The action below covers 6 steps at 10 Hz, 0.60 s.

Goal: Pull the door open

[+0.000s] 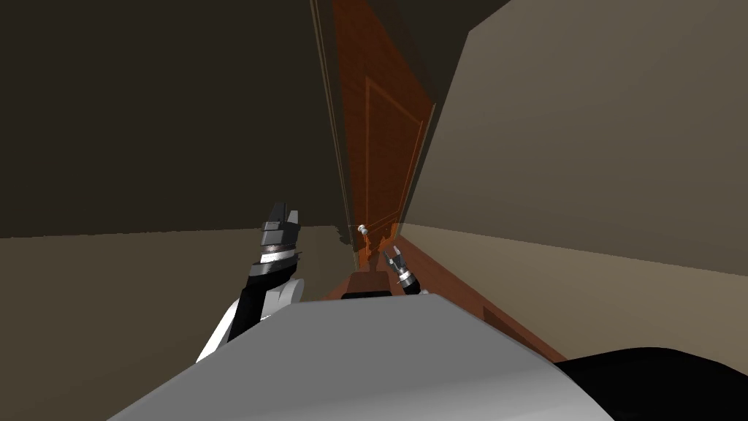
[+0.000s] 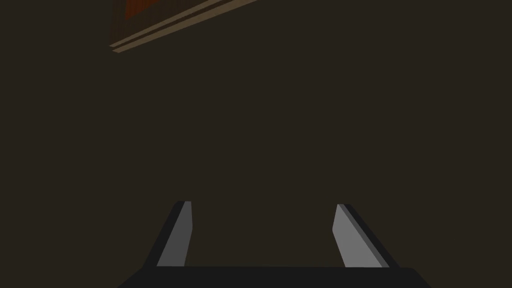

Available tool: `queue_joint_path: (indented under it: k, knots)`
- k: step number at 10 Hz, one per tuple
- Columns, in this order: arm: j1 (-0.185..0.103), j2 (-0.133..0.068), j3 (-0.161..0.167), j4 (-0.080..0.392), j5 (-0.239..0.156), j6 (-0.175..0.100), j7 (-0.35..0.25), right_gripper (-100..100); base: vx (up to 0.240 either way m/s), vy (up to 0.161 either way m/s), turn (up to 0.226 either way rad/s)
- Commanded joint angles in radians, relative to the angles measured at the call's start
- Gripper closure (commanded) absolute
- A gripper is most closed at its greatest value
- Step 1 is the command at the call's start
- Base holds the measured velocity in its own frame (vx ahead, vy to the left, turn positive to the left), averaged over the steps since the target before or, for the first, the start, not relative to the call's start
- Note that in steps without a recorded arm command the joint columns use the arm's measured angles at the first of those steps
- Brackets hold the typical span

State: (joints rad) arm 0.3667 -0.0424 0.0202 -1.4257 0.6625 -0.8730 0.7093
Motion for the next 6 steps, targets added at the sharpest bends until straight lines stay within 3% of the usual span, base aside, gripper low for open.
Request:
queue_joint_path:
  k: [1, 6]
  knots:
    - [-0.004, 0.010, 0.004, 0.033, 0.027, -0.005, 0.038, -100, 0.096, -0.004, 0.032]
    - [-0.016, 0.032, 0.006, 0.135, 0.094, -0.032, 0.136, -100, 0.099, -0.012, 0.034]
